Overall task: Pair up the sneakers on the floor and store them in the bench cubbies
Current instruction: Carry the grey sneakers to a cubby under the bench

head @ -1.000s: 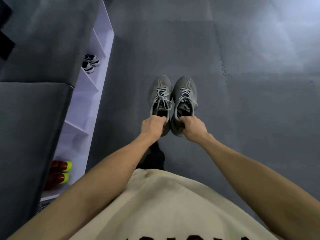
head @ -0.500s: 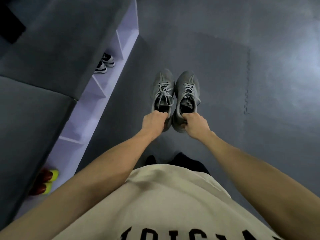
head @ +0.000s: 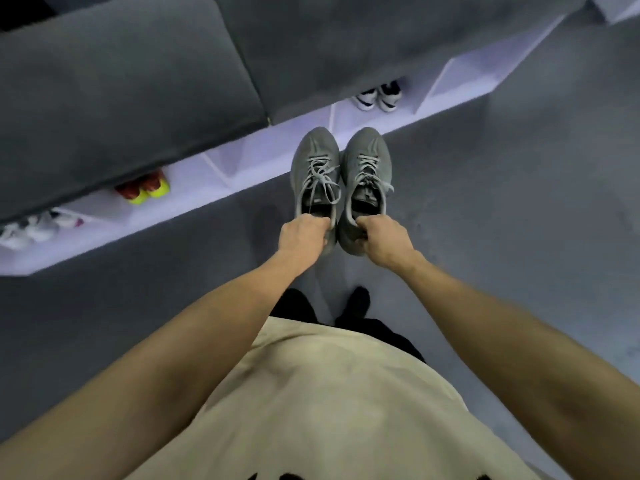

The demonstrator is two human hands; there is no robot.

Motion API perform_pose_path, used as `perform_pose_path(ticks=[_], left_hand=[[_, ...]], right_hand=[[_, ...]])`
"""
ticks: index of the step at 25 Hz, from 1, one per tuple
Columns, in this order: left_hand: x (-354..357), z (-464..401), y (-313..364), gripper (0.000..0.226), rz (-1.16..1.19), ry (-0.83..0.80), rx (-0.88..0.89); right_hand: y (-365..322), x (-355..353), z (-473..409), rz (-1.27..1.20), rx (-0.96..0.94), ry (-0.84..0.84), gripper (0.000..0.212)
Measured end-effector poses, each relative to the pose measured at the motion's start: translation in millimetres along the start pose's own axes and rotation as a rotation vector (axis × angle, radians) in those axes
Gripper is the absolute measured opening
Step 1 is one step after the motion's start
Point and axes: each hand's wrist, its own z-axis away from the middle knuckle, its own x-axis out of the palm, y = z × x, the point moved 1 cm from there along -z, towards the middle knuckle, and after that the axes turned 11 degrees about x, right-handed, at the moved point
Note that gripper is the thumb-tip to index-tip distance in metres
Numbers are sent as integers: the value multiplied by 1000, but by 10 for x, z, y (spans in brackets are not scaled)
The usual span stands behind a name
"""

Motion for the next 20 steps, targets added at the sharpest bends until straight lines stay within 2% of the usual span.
perform_pose_path(ticks=[2,6,13,16,20], left_hand=[[74,7,-102,16,44,18,-133],[223,-28,-367,11,126,18,-288],[795,-740,-1226,8,186,4,-378],[1183,-1206,-1695,9,173,42,-412],[1851,-1937,-2421,9,171,124,-443]], right_hand=[[-112,-25,-223,93,-126,-49,7],[-378,61,-617,183,-264,-129,17],[-656,672,-1842,279,-326,-183,19],[-735,1078,-2540,268,-366,-157,8],[-827,1723,-3614,266,-424,-95,10]])
